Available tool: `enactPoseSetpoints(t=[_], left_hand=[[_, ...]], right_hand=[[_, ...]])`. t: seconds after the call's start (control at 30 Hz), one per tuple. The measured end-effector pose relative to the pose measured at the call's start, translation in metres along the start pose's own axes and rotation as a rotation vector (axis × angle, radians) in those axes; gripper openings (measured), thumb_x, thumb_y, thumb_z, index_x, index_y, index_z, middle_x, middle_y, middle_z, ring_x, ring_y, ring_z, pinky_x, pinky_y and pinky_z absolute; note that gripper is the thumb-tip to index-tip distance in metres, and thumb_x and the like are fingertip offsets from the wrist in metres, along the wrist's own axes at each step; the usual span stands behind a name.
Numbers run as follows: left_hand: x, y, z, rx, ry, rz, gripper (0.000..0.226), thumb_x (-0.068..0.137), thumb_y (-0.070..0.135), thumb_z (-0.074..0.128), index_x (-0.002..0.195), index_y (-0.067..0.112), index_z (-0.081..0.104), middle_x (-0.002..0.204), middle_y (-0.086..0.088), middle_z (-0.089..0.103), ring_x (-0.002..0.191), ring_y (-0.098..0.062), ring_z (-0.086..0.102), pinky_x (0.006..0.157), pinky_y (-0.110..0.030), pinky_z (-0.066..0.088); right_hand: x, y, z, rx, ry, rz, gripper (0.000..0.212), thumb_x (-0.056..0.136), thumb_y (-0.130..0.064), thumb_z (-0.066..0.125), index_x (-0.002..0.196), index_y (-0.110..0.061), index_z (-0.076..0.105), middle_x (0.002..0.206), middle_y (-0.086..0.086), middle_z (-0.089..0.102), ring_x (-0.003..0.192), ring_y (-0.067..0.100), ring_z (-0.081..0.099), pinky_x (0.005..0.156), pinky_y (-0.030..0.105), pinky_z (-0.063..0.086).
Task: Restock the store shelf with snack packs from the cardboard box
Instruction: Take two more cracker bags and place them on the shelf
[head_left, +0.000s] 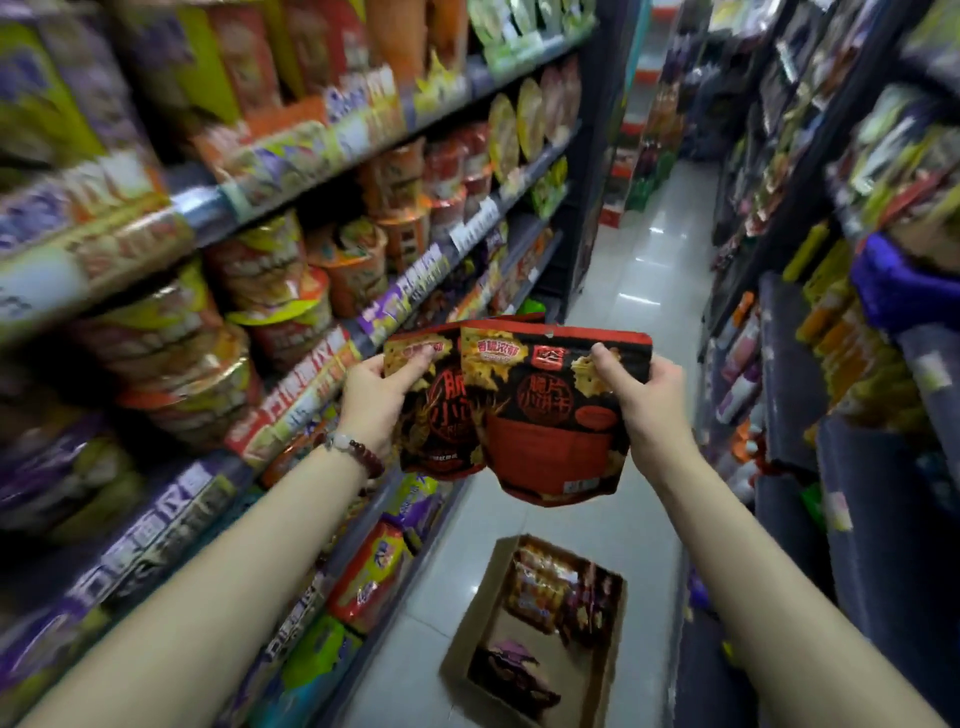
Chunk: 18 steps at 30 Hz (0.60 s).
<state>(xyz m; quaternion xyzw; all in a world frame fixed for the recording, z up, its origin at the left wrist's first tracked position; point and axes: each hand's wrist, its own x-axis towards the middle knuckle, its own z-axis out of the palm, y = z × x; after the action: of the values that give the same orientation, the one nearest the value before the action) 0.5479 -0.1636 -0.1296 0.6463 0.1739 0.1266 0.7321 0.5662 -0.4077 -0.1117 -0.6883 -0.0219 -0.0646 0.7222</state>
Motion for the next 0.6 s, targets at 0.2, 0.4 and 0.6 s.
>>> enactPoseSetpoints(t=[0.2,0.4,0.6], left_hand=[[-0.064,0.049,-0.046,-0.021,0.205,0.068,0.022,0.076,0.031,0.075,0.085,0.011,0.072,0.086,-0.005,0.074,0.085,-0.019,0.069,0.084,-0.04,0.053],[-0.13,0.086,-0.1,-0.03,0.401,0.137,0.024,0.076,0.03,0.074,0.089,0.009,0.073,0.087,-0.004,0.074,0.085,-0.016,0.069,0.08,-0.035,0.055],[-0.199,0.11,-0.157,0.012,0.613,0.226,0.016,0.079,0.029,0.072,0.083,0.014,0.073,0.079,0.002,0.074,0.079,-0.013,0.07,0.07,-0.029,0.055]], right_hand=[[0.0,-0.04,0.019,0.065,-0.191,-0.004,0.013,0.086,-0.021,0.071,0.083,-0.008,0.071,0.084,0.014,0.074,0.077,0.029,0.072,0.069,0.04,0.059],[-0.016,-0.066,0.071,0.13,-0.418,-0.026,0.014,0.086,-0.023,0.071,0.081,-0.009,0.07,0.072,0.001,0.074,0.068,0.02,0.072,0.06,0.034,0.057],[-0.058,-0.085,0.138,0.184,-0.624,-0.033,0.016,0.086,-0.026,0.072,0.075,-0.014,0.069,0.079,0.008,0.072,0.076,0.026,0.07,0.069,0.042,0.059]])
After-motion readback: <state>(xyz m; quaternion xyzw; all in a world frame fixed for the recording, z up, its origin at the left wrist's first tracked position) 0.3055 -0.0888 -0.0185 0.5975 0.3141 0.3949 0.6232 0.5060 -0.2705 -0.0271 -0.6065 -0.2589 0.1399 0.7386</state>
